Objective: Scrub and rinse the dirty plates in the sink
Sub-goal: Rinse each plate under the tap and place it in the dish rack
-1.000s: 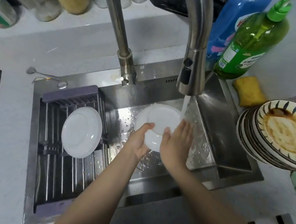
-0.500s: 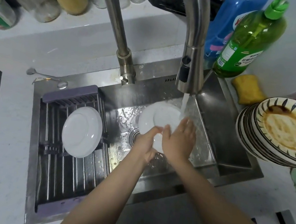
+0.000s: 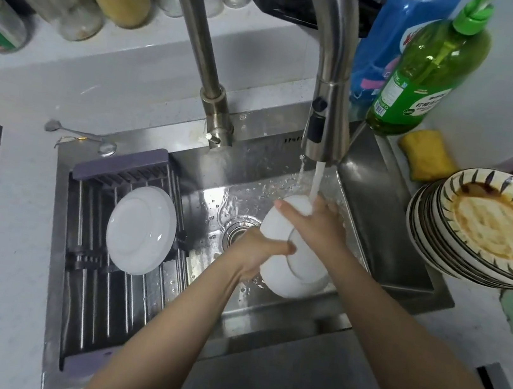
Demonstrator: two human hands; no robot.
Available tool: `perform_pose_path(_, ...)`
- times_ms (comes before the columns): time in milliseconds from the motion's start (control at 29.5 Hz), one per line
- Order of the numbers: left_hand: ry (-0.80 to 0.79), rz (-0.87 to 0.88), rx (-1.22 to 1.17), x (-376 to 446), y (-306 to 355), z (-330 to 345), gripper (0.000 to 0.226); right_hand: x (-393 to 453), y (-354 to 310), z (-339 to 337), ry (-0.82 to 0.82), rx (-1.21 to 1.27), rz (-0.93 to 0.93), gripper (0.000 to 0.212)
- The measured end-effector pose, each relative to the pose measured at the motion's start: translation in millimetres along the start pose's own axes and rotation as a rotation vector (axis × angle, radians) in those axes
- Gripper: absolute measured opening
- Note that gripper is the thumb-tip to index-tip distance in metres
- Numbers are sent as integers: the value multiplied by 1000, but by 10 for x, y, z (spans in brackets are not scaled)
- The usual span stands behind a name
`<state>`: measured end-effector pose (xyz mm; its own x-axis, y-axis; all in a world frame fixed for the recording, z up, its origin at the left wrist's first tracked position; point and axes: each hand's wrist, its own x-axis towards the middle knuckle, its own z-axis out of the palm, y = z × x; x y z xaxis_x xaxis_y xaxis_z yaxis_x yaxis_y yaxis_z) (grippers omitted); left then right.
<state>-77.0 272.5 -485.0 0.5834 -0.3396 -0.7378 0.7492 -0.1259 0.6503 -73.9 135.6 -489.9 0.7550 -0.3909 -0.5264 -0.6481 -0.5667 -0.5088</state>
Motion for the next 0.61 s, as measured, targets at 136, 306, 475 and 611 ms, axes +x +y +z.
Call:
perform_pose_path(136,31,32,81,-5,-8,47,21,141,50,-44,64,152,71,43)
perform_pose_path(306,42,-18,-35,-2,75,-70,40,219,229,-198,-26,398,122,46)
perform_pose_path(475,98,-23,-246,165,155,-274,34,93,340,-148,-169,916,299,44)
perform_pose_path(611,351,43,-191,254,164,-172,20,11,384,-103,-311,1271,271,35)
